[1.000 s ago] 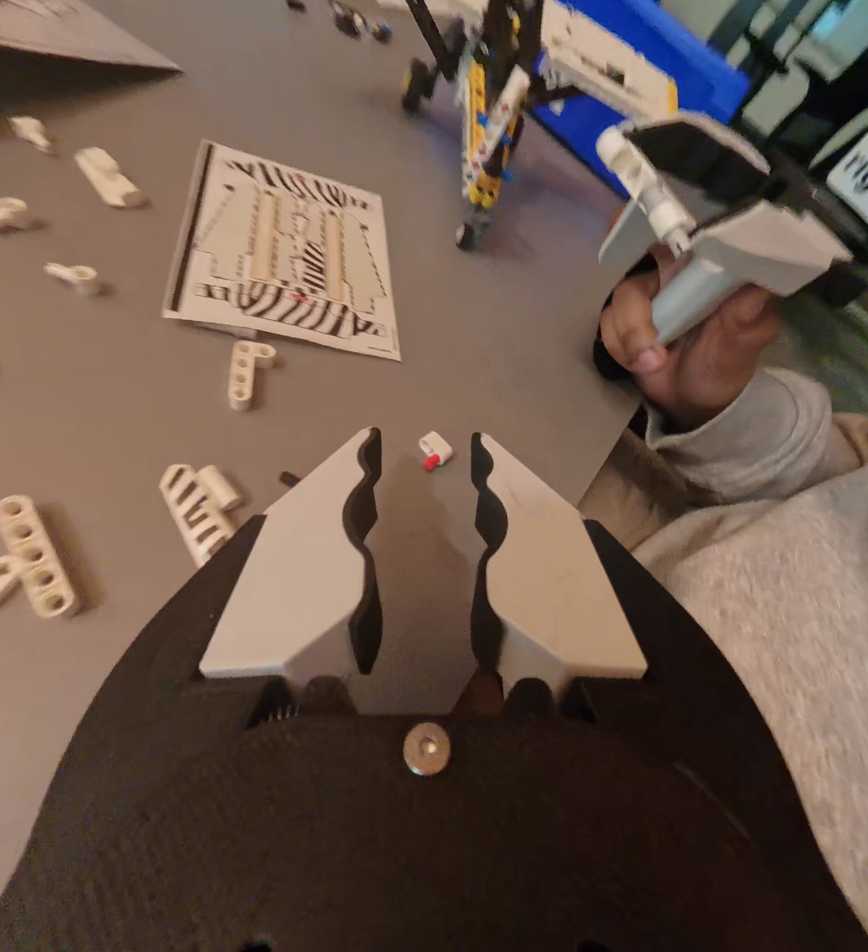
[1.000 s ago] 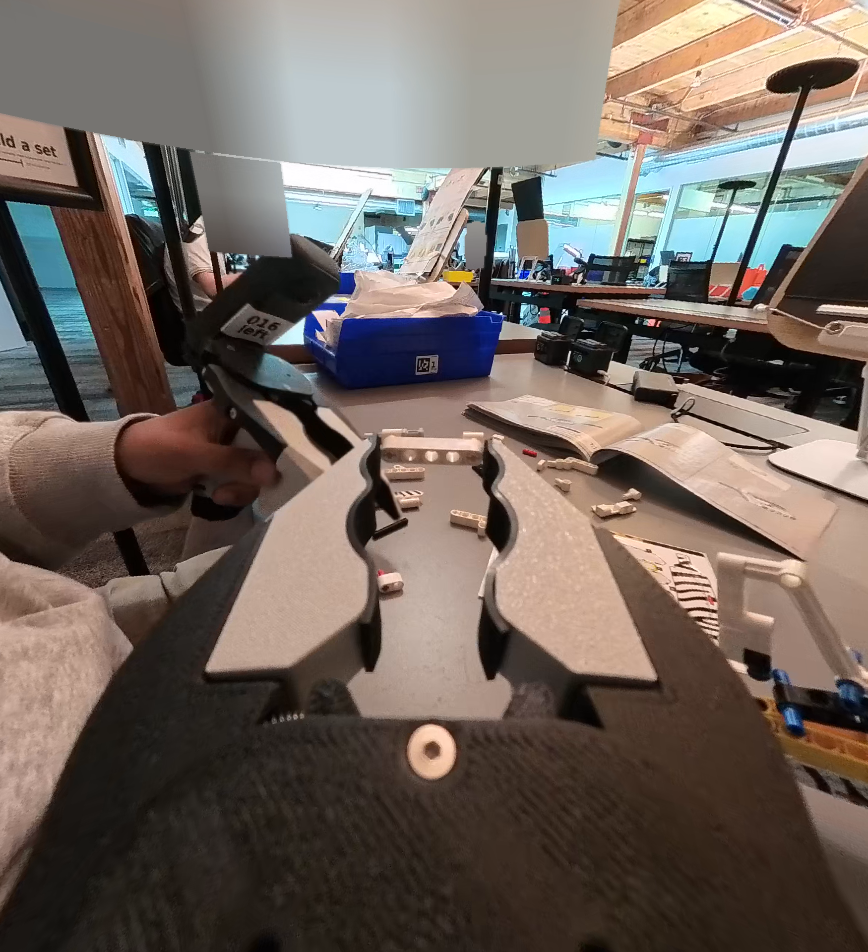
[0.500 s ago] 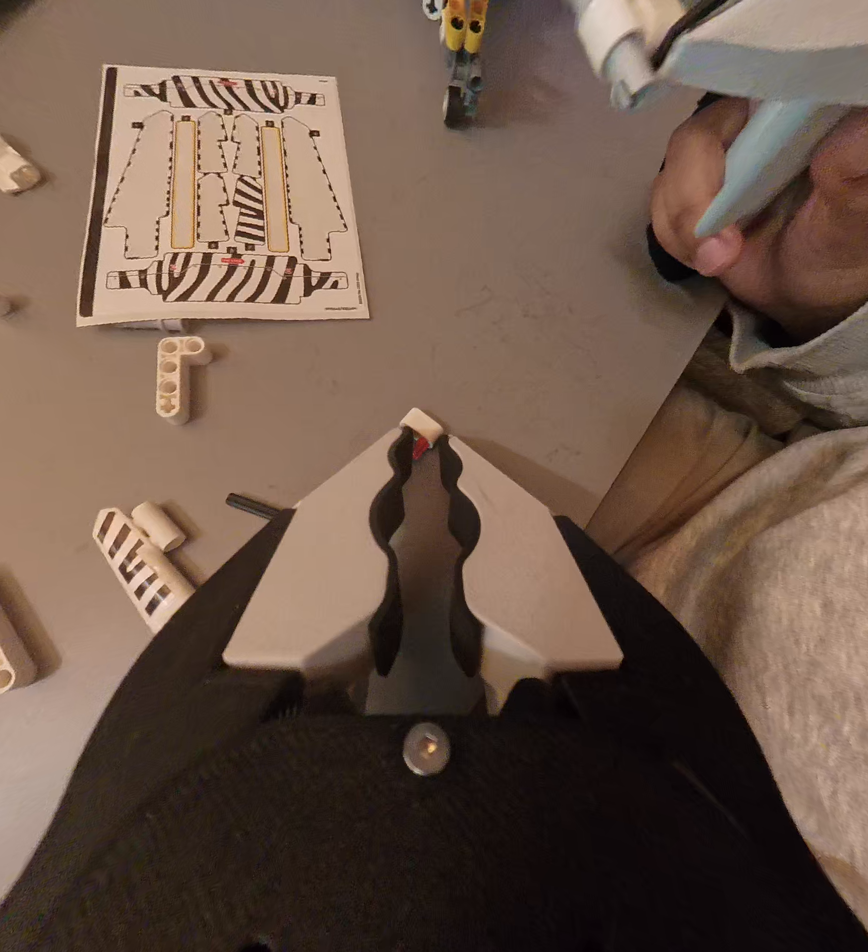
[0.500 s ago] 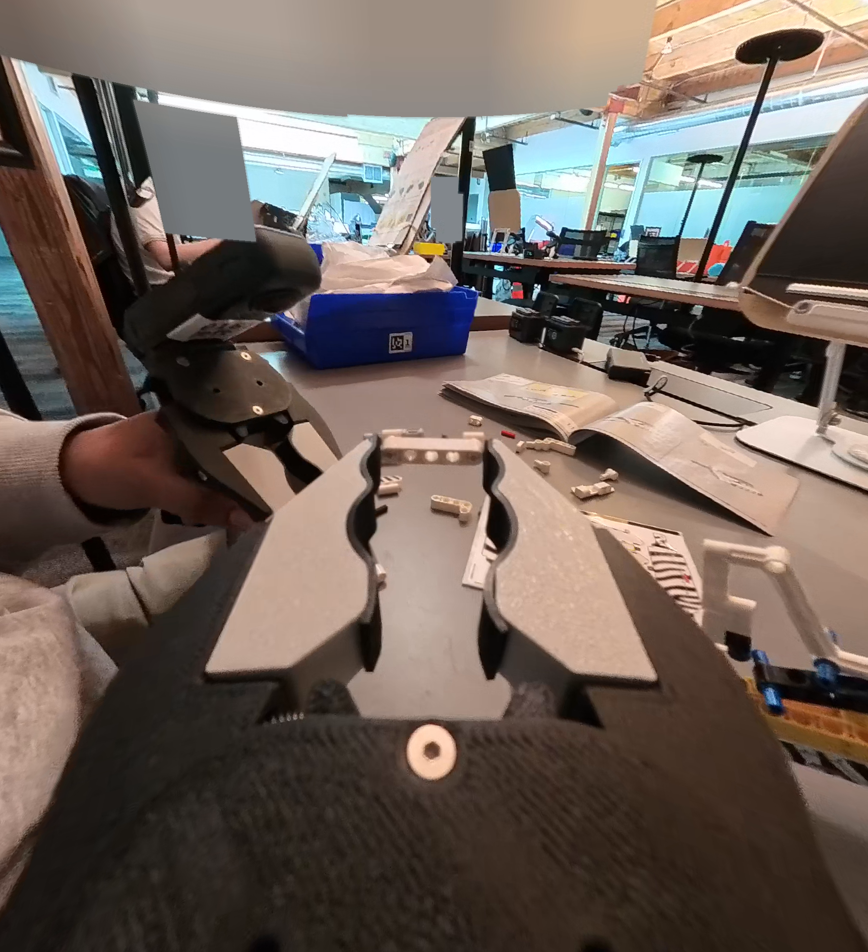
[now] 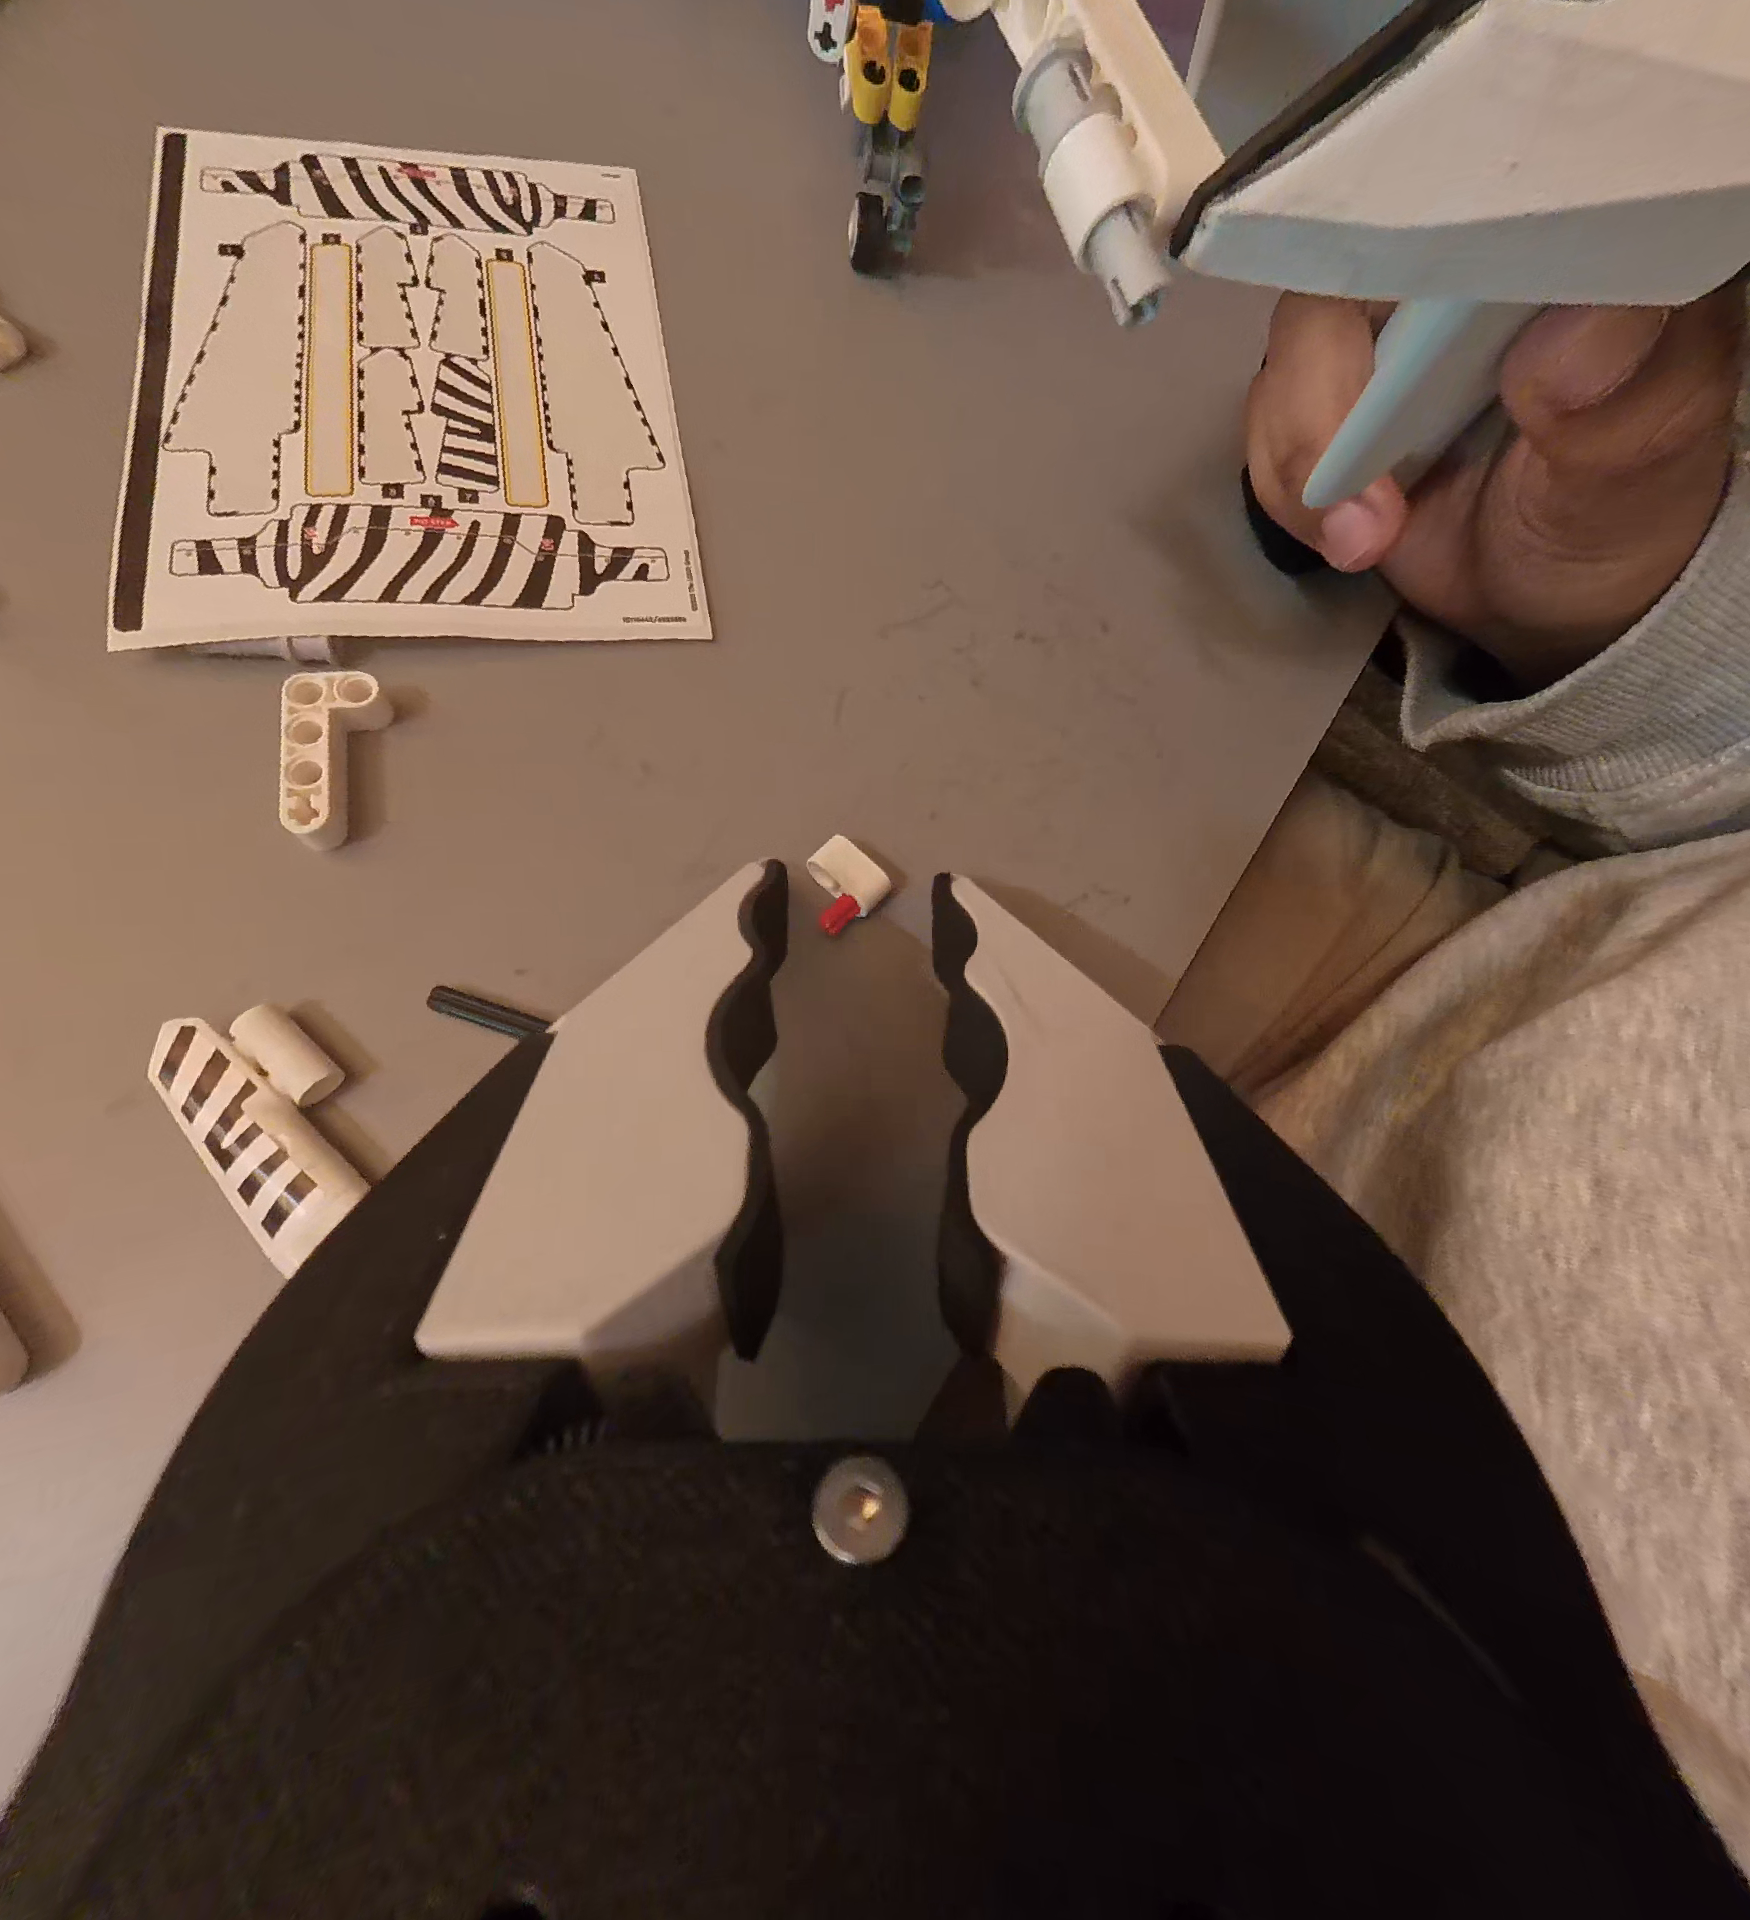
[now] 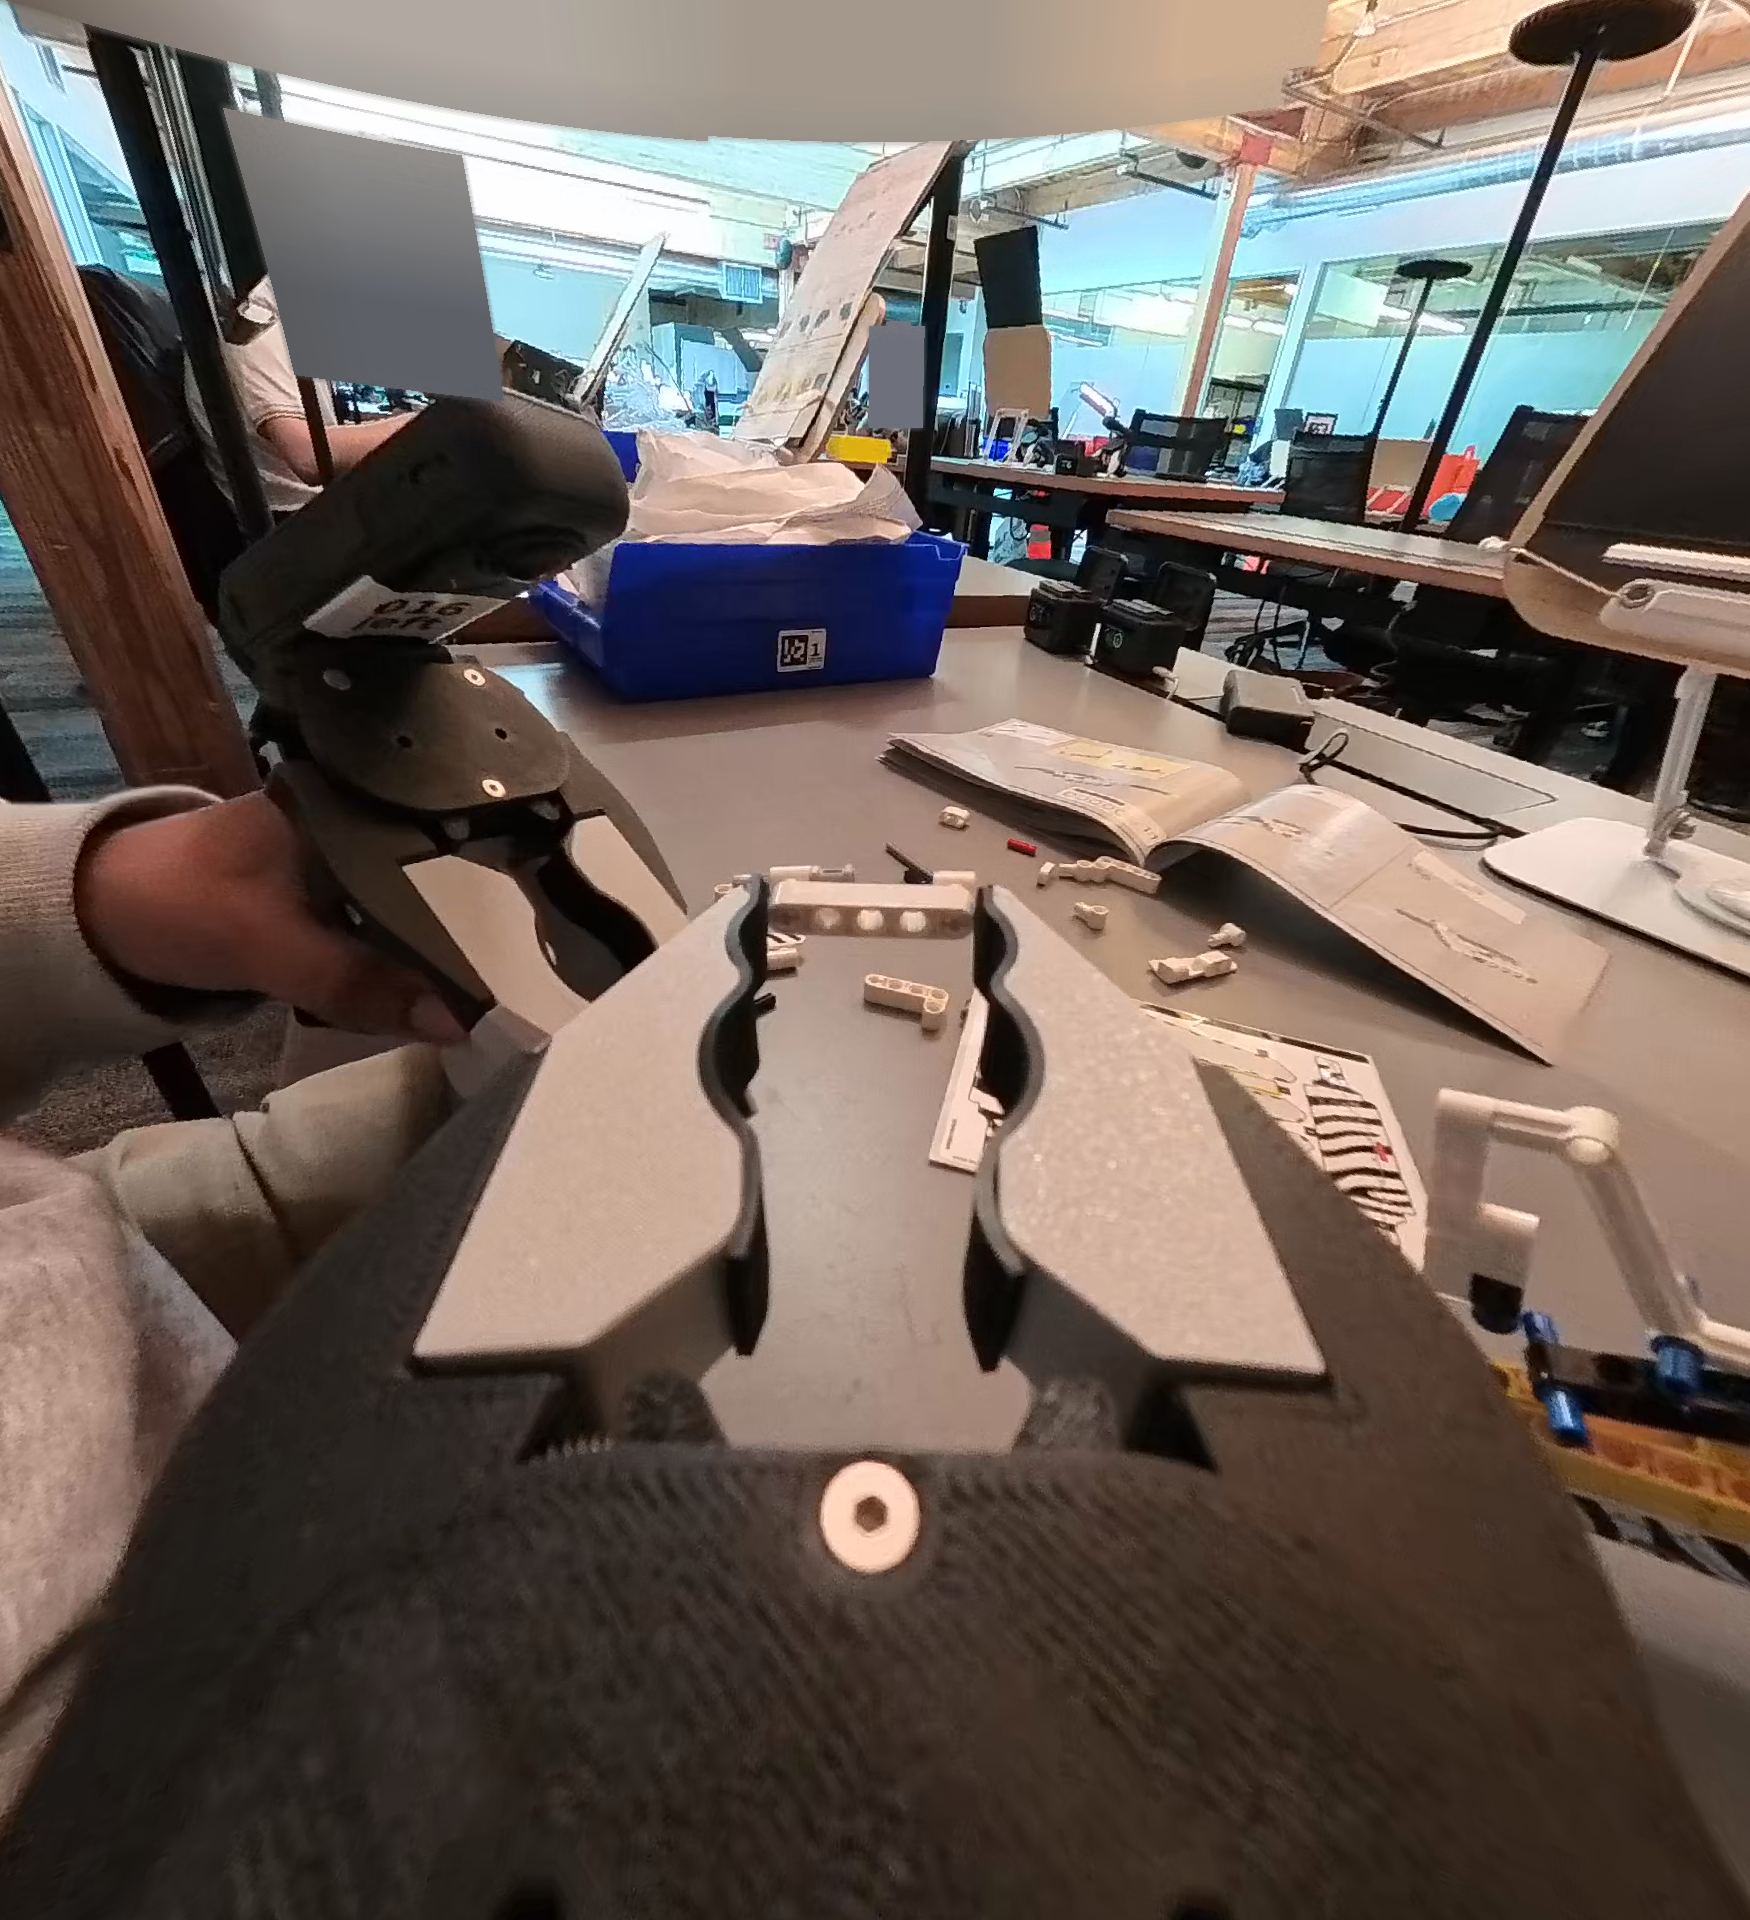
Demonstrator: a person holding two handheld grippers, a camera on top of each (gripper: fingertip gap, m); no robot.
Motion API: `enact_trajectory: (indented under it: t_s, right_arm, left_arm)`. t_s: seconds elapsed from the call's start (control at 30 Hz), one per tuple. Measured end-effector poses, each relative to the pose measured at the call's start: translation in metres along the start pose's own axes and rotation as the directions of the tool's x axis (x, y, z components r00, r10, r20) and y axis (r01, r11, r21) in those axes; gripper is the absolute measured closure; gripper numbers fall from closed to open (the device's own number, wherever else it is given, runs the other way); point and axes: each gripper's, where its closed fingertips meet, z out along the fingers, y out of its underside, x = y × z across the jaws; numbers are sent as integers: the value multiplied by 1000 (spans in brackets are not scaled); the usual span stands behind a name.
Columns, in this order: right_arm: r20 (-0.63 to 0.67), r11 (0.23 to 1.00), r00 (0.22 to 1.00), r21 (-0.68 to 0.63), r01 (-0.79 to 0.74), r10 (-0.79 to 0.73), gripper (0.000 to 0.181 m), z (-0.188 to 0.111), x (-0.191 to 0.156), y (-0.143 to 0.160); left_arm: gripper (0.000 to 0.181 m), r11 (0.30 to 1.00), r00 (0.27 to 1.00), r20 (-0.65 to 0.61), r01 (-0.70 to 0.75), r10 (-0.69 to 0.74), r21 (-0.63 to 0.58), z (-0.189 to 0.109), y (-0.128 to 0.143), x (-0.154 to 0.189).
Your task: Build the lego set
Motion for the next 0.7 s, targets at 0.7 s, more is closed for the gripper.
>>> enact_trajectory:
  t_s: [0.7]
  right_arm:
    - [7,1000,1000,4,18,-18,142,0,-2,0]
  left_arm:
    - [160,996,998,-27,56,-54,69,2,-7,3]
